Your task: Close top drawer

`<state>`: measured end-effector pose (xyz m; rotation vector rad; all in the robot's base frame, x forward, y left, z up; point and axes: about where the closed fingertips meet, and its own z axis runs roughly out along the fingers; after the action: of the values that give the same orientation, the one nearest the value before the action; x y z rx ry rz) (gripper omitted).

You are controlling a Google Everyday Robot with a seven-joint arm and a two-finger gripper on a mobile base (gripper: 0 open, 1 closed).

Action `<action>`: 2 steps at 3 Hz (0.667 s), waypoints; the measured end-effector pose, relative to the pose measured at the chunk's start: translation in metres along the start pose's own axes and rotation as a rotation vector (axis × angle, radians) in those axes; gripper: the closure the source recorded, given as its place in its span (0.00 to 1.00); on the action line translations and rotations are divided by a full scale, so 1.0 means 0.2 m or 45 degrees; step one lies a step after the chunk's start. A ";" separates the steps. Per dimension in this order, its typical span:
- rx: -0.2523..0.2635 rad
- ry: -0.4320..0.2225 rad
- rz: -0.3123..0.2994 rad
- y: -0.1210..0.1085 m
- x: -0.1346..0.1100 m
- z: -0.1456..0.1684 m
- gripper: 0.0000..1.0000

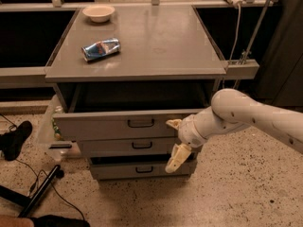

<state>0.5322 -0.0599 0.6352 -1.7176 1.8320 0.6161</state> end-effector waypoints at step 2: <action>0.125 0.039 0.086 -0.20 0.26 0.00 0.00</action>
Offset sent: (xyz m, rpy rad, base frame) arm 0.0716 -0.0783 -0.0519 -0.0456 -0.0598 -0.1967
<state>0.5699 -0.1023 0.6020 -1.6154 1.9162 0.5201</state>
